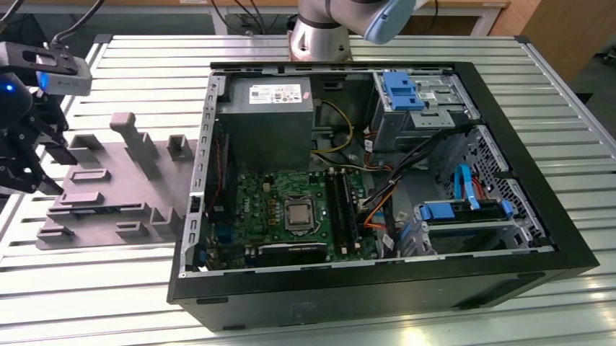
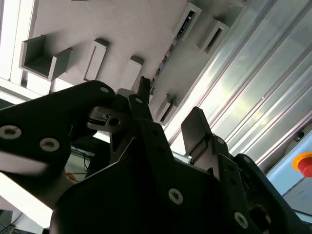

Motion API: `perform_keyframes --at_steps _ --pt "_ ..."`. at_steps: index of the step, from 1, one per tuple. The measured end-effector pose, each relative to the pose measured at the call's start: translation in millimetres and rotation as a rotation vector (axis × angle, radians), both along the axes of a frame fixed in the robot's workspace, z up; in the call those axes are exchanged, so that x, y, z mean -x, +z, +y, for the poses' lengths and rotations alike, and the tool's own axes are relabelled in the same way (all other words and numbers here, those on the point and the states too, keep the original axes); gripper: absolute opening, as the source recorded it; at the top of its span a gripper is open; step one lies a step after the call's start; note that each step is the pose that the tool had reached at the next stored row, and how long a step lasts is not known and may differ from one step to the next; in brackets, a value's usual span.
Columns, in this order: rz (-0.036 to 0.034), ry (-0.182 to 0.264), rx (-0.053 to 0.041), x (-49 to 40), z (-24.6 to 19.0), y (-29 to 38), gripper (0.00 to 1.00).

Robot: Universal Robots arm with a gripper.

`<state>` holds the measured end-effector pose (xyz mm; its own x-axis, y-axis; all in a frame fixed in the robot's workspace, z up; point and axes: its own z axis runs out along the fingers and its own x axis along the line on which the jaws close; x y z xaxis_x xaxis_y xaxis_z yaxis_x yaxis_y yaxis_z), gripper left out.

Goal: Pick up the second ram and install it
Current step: 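Pick up the second ram and move it above second insertion slot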

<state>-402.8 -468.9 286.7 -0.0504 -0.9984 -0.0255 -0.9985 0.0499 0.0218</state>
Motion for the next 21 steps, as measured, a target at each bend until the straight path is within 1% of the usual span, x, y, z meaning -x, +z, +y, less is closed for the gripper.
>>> perform_keyframes --at_steps 1,3,4,10,16,18,19,21 --pt "0.0000 0.001 -0.0003 0.1 0.0 -1.8 0.52" --pt "-0.0001 0.003 -0.0005 0.7 0.0 -5.4 0.52" --pt "0.0000 0.004 -0.0005 1.3 0.0 -7.2 0.45" --pt "0.0000 0.005 -0.0004 3.9 0.0 -18.1 0.45" --pt "0.0000 0.006 -0.0005 4.1 0.0 -29.1 0.45" --pt "0.0000 0.007 -0.0005 4.1 0.0 -32.8 0.44" --pt "-0.0001 0.006 -0.0005 4.1 0.0 -34.6 0.36" --pt "0.0000 0.007 -0.0005 4.2 0.0 -38.2 0.36"
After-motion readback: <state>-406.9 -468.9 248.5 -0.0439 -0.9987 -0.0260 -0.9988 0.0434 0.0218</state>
